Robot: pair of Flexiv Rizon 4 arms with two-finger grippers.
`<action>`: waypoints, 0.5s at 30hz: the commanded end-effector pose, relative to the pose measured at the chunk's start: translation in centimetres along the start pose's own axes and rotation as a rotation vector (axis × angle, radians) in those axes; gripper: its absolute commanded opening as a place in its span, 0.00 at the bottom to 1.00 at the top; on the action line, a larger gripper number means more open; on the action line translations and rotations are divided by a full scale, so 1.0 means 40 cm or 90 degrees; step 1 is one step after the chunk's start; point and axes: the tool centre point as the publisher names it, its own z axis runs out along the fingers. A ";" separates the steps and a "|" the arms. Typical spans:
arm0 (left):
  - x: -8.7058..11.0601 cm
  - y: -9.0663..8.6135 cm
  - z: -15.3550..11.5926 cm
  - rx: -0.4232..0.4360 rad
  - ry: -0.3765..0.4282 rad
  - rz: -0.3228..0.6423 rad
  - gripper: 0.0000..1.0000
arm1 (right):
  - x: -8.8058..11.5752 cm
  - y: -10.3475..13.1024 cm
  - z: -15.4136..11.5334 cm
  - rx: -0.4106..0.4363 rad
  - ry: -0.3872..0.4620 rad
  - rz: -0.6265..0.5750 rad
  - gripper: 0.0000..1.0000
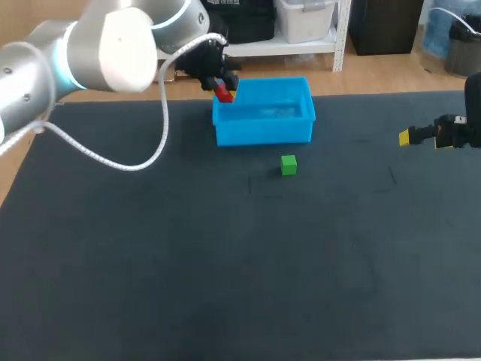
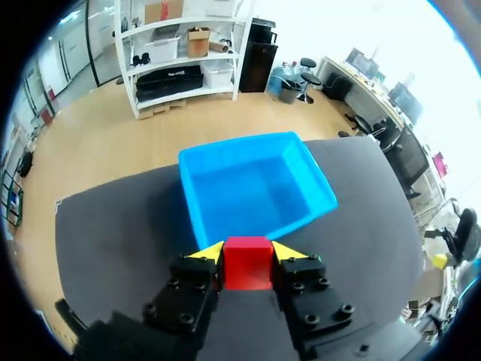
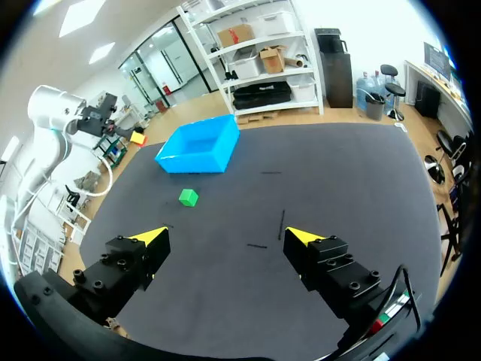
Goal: Use the left arm to pick the red cube and place it into the blue plastic box first, then use the right arm to grasp the green cube and put it into the same blue plastic box after the first action is fully finished.
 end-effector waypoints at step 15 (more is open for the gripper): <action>-0.140 0.009 0.151 -0.025 0.081 -0.038 0.00 | -0.001 -0.001 -0.001 -0.001 0.001 0.000 1.00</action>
